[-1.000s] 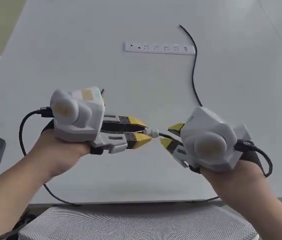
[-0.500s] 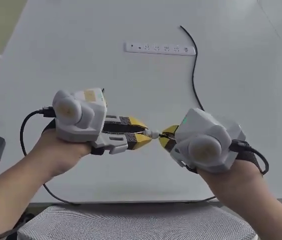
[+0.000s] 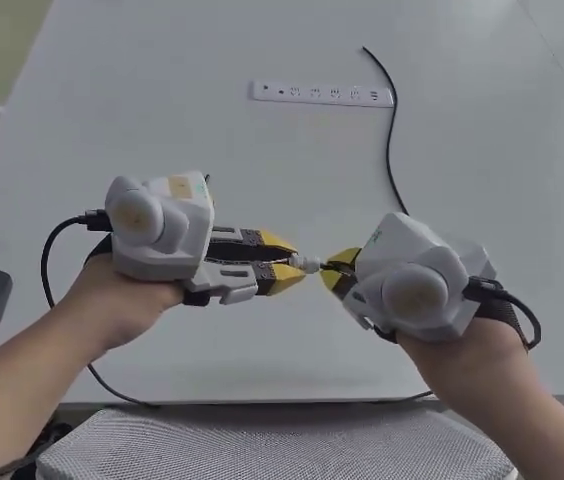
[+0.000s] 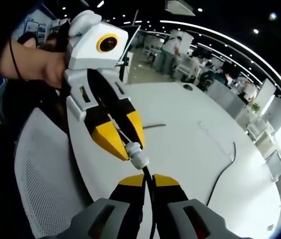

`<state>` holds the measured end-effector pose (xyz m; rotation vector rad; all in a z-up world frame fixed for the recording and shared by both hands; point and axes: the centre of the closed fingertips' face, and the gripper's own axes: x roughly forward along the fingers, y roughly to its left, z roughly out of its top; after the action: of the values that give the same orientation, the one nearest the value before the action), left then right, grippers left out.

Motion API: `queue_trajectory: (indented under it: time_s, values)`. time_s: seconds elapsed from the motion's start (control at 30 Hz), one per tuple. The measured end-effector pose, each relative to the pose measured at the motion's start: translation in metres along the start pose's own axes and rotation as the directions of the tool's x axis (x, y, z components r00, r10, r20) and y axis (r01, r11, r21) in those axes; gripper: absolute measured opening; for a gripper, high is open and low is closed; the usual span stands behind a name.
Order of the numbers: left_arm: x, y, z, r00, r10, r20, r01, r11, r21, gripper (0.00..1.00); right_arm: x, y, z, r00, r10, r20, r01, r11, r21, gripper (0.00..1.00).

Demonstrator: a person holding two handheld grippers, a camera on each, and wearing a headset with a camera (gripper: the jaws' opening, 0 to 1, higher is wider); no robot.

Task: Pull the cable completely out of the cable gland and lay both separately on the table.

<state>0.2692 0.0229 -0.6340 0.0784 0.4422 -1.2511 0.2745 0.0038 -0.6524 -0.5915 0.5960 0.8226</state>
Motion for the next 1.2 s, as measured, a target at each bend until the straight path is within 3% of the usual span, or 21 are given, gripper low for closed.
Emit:
queue_trajectory:
  time_s: [0.43, 0.8, 1.0, 1.17, 1.2]
  values:
    - [0.001, 0.0, -0.001, 1.0, -0.003, -0.005, 0.003, 1.0, -0.004, 0.15, 0.003, -0.001, -0.007, 1.0, -0.006, -0.003, 0.006, 0.998, 0.065, 0.0]
    - [-0.001, 0.002, -0.001, 1.0, 0.0, -0.005, 0.0, 1.0, -0.012, 0.15, 0.006, -0.019, -0.033, 0.9977, -0.047, -0.049, 0.053, 0.991, 0.126, 0.0]
    - [0.0, 0.0, 0.0, 1.0, -0.001, -0.001, 0.001, 1.0, -0.012, 0.15, 0.007, -0.028, -0.053, 0.9954, -0.067, -0.069, 0.082, 0.966, 0.245, 0.0]
    - [0.001, -0.002, 0.0, 1.0, -0.005, -0.003, 0.005, 1.0, -0.01, 0.15, 0.009, -0.035, -0.072, 0.9939, -0.082, -0.075, 0.104, 0.92, 0.377, 0.0]
    - [0.001, -0.002, 0.0, 1.0, -0.004, -0.003, 0.004, 1.0, -0.007, 0.15, 0.009, -0.036, -0.074, 0.9934, -0.086, -0.076, 0.109, 0.918, 0.382, 0.0]
